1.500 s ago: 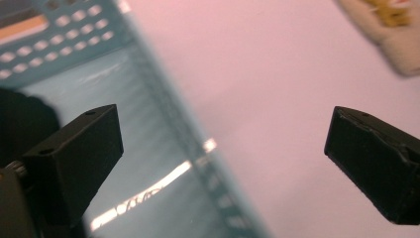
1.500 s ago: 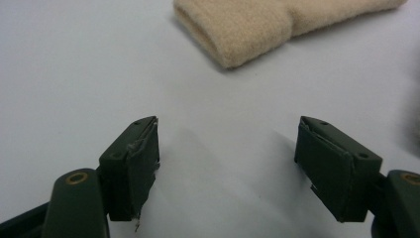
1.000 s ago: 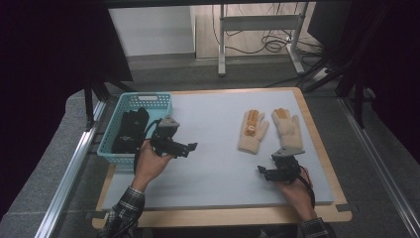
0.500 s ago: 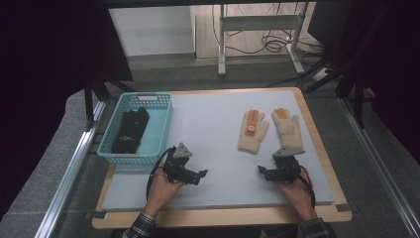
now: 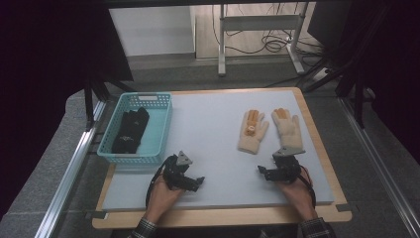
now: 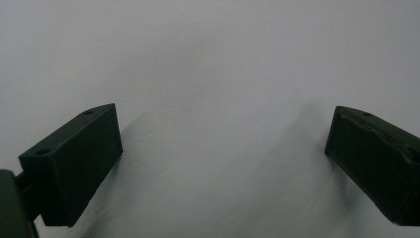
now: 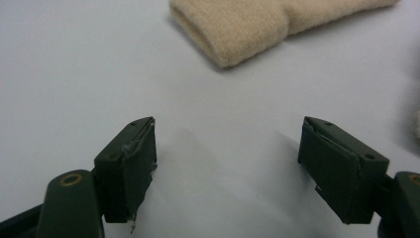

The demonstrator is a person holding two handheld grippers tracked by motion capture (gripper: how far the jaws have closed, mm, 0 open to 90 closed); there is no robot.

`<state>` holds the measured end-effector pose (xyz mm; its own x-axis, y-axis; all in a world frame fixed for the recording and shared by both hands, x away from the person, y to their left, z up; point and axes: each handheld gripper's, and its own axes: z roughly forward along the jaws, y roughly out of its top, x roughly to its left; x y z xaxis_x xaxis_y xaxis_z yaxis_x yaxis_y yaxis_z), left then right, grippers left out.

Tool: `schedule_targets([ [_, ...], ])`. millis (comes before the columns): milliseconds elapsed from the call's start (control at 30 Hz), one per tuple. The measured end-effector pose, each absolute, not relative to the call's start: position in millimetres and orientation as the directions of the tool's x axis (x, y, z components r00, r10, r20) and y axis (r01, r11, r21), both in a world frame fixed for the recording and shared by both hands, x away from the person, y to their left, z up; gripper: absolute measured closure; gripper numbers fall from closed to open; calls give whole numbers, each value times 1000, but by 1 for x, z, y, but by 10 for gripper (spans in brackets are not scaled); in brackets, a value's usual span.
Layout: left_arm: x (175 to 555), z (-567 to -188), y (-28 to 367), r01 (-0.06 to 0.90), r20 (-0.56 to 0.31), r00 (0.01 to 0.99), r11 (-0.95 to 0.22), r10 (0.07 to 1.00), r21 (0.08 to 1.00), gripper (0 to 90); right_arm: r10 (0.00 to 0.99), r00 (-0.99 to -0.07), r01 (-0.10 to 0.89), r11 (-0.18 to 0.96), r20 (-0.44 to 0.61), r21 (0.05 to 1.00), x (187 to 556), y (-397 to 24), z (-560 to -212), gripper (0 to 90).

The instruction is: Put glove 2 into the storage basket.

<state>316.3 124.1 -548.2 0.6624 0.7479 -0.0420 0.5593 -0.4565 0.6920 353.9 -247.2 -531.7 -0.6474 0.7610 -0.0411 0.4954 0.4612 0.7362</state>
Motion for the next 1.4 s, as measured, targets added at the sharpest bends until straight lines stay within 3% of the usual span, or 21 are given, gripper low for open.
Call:
schedule_targets([
  [133, 316, -549, 124, 559, -43, 662, -454, 748, 694, 12, 762, -647, 498, 458, -36, 736, 354, -248, -531, 234],
  [367, 316, -549, 124, 557, -40, 661, -454, 749, 696, 15, 792, -610, 528, 393, 15, 753, 359, -261, -527, 348],
  [500, 316, -549, 124, 558, -42, 660, -452, 750, 696, 16, 828, -560, 547, 345, 26, 763, 366, -282, -514, 516],
  [533, 316, -549, 124, 558, -42, 660, -452, 750, 696, 16, 828, -560, 547, 345, 26, 763, 366, -282, -514, 516],
  [567, 316, -549, 124, 556, -40, 661, -454, 749, 696, 16, 851, -525, 561, 325, 24, 761, 372, -296, -507, 637],
  [600, 316, -549, 124, 556, -40, 661, -454, 749, 696, 17, 851, -525, 561, 325, 24, 761, 372, -296, -507, 637],
  [700, 316, -549, 124, 557, -40, 661, -454, 750, 696, 17, 884, -467, 569, 298, 3, 766, 384, -315, -496, 784],
  [767, 316, -549, 124, 557, -41, 660, -453, 750, 696, 17, 903, -429, 574, 282, -12, 769, 395, -328, -492, 833],
  [900, 316, -549, 124, 557, -41, 660, -453, 750, 696, 18, 939, -343, 599, 249, -38, 761, 418, -353, -501, 849],
  [1067, 316, -549, 124, 557, -41, 660, -453, 750, 696, 18, 949, -312, 633, 237, -38, 737, 430, -365, -513, 849],
  [1300, 316, -549, 124, 558, -42, 660, -452, 750, 696, 18, 916, -400, 625, 247, 31, 740, 424, -351, -519, 827],
  [1400, 316, -549, 124, 558, -42, 660, -452, 750, 696, 18, 882, -472, 601, 309, 15, 737, 417, -336, -519, 816],
])
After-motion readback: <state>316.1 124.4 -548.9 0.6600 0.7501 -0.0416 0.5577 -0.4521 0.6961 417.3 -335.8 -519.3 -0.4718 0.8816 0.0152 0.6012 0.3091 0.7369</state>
